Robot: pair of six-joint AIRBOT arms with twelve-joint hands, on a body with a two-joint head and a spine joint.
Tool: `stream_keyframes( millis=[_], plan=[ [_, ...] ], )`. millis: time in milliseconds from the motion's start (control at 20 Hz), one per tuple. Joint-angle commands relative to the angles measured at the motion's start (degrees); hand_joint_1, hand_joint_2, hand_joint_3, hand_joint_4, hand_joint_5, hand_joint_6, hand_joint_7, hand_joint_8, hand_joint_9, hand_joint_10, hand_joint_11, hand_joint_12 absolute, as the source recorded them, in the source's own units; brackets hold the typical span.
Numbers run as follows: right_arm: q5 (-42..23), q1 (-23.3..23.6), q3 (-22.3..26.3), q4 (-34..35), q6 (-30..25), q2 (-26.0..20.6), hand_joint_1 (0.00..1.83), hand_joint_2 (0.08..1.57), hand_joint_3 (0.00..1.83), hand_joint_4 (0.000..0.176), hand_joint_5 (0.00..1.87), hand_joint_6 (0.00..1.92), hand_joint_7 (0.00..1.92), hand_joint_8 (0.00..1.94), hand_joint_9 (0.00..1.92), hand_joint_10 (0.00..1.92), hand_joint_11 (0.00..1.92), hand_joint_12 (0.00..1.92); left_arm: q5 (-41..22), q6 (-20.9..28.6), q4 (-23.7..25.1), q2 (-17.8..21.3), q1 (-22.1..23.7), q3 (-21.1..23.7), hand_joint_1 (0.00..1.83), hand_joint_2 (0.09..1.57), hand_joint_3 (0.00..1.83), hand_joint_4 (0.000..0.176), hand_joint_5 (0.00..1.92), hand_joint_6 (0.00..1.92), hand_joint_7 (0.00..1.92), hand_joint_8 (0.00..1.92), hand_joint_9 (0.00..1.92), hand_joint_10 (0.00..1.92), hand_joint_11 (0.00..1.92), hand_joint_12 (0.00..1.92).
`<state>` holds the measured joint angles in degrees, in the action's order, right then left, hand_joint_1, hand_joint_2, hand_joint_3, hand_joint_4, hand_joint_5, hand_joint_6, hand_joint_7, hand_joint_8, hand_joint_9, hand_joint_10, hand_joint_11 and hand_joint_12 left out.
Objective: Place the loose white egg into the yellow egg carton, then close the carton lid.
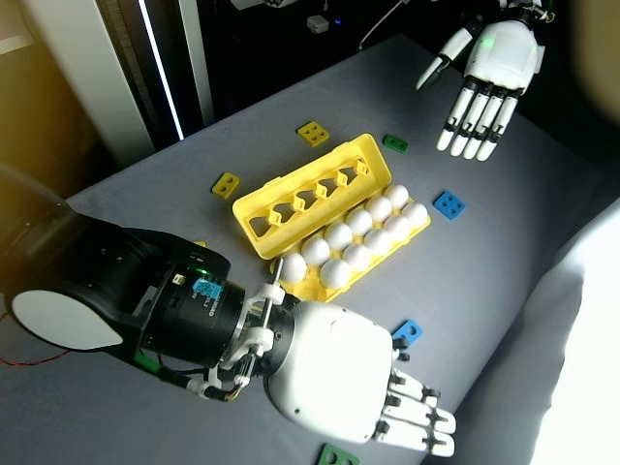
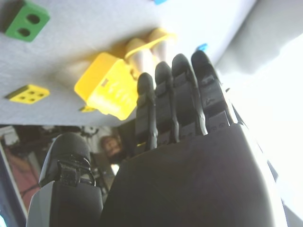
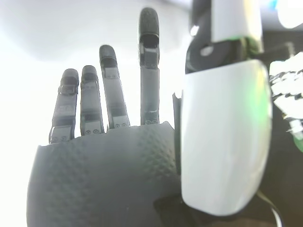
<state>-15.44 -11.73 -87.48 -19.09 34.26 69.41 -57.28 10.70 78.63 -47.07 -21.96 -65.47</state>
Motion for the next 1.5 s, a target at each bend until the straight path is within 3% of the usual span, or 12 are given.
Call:
stream_keyframes(
  millis=[0,150,250,300,550,750,1050,1300,1400,1450],
  plan=[
    [-5.9,-0.1,-0.3,1.0,1.2,-0.9,1.02,0.8,0.0,0.171,0.75,0.0,0.23,0.0,0.0,0.0,0.0,0.0,-3.1,0.7,-3.8,0.7,-0.3,-1.0,0.0,1.23,0.0,0.0,0.29,0.0,0.27,0.01,0.22,0.0,0.0,0.42],
    [-8.1,-1.3,-0.3,1.0,2.8,-0.6,0.97,0.81,0.0,0.176,0.68,0.0,0.2,0.0,0.0,0.0,0.0,0.0,-5.7,3.1,-3.8,0.2,-2.1,-3.0,0.0,1.23,0.0,0.0,0.31,0.0,0.29,0.01,0.24,0.01,0.0,0.45],
    [-8.5,-1.3,-0.4,1.0,3.3,-0.3,1.01,0.78,0.0,0.175,0.77,0.04,0.24,0.01,0.0,0.0,0.0,0.0,-8.0,5.1,-3.8,0.1,-3.6,-3.8,0.0,1.23,0.0,0.0,0.29,0.0,0.27,0.0,0.23,0.0,0.0,0.42],
    [-8.6,-1.3,-0.4,1.1,3.6,-0.2,0.99,0.79,0.0,0.176,0.73,0.02,0.21,0.0,0.0,0.0,0.0,0.0,-9.1,5.4,-3.8,0.3,-4.2,-3.8,0.0,1.23,0.0,0.0,0.29,0.0,0.28,0.0,0.23,0.0,0.0,0.42],
    [-10.1,-2.2,-0.6,1.9,5.4,0.2,0.95,0.82,0.01,0.176,0.71,0.0,0.19,0.0,0.0,0.0,0.0,0.0,-14.8,5.3,0.3,2.2,-8.1,1.2,0.0,1.23,0.0,0.0,0.28,0.0,0.27,0.0,0.22,0.0,0.0,0.42],
    [-10.1,-2.4,-2.0,3.0,5.4,1.1,0.92,0.83,0.01,0.176,0.55,0.0,0.16,0.0,0.0,0.0,0.0,0.0,-15.4,4.0,0.3,1.9,-8.5,2.2,0.0,1.23,0.0,0.0,0.28,0.0,0.27,0.0,0.22,0.0,0.0,0.39],
    [-10.1,-2.8,-4.0,3.2,5.4,2.6,0.95,0.82,0.0,0.176,0.64,0.03,0.18,0.01,0.0,0.0,0.0,0.0,-15.7,1.7,0.0,0.3,-10.2,1.6,0.0,1.23,0.0,0.0,0.28,0.0,0.28,0.0,0.22,0.0,0.0,0.39],
    [-10.1,-3.9,-5.6,3.2,5.4,3.9,0.9,0.84,0.01,0.176,0.6,0.01,0.16,0.0,0.0,0.0,0.0,0.0,-14.4,0.2,-1.5,-0.6,-12.2,1.7,0.0,1.23,0.0,0.0,0.29,0.0,0.29,0.0,0.23,0.0,0.0,0.41],
    [-10.4,-4.4,-6.1,3.2,5.4,4.2,0.89,0.84,0.01,0.176,0.56,0.01,0.15,0.0,0.0,0.0,0.0,0.0,-12.8,-2.6,-2.4,-0.4,-12.1,1.7,0.0,1.23,0.0,0.0,0.3,0.0,0.29,0.0,0.23,0.0,0.0,0.39],
    [-10.5,-4.5,-6.3,3.2,5.4,4.3,0.96,0.83,0.0,0.166,0.63,0.04,0.2,0.02,0.0,0.0,0.0,0.0,-12.7,-3.1,-2.9,-0.4,-12.1,1.6,0.0,1.23,0.0,0.0,0.29,0.0,0.28,0.0,0.22,0.0,0.0,0.39]
  ],
)
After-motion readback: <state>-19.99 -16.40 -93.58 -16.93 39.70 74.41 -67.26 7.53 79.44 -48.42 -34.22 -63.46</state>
